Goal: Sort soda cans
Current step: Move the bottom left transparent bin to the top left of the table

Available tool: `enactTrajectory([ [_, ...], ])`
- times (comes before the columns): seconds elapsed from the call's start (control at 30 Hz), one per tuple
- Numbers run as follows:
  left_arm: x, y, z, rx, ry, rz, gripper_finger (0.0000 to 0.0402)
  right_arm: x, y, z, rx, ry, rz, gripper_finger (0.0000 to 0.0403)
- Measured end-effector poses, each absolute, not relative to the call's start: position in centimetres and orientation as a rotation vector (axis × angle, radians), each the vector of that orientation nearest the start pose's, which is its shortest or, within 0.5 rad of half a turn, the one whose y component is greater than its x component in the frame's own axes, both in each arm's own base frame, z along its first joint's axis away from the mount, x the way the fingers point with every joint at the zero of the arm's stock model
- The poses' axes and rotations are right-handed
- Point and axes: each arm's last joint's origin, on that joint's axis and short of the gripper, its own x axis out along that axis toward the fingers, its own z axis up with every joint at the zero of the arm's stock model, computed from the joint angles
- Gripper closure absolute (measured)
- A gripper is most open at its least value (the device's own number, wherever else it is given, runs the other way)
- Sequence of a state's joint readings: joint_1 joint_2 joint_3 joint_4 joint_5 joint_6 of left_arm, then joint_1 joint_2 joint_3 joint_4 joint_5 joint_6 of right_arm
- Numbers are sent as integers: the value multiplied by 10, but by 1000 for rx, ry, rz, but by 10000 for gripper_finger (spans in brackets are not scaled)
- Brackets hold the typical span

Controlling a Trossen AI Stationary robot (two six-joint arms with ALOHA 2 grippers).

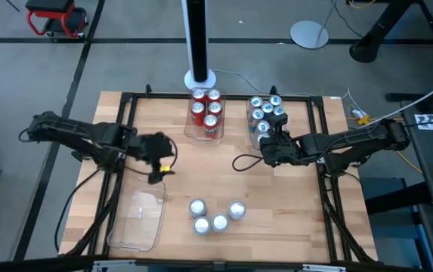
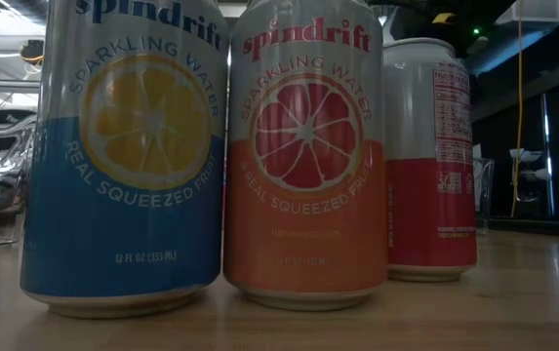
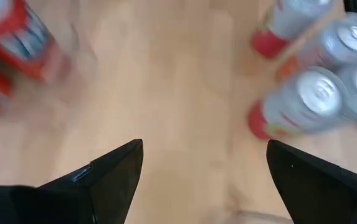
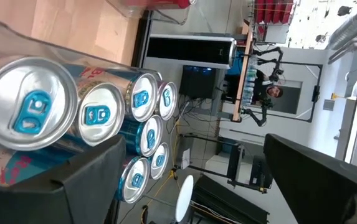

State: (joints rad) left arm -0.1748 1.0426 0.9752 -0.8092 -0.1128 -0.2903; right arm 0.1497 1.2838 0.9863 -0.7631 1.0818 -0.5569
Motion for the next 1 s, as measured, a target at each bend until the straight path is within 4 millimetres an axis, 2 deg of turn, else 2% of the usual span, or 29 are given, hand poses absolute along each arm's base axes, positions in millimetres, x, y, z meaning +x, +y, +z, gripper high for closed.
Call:
enactTrajectory([
  [0.2, 183, -58, 298, -258, 942, 39, 74, 239, 10, 271, -1159, 1159, -557, 23],
  [0.5, 156, -64, 284, -349, 1206, 205, 74, 239, 10, 271, -1201, 1178, -518, 23],
  [0.67, 155, -71, 284, -397, 1195, 201, 74, 239, 10, 271, -1215, 1185, -509, 23],
  [0.83, 154, -84, 286, -488, 1200, 127, 74, 239, 10, 271, -1211, 1184, -502, 23],
  [1.0, 149, -91, 274, -517, 1238, 147, 74, 240, 11, 271, -1208, 1178, -505, 23],
])
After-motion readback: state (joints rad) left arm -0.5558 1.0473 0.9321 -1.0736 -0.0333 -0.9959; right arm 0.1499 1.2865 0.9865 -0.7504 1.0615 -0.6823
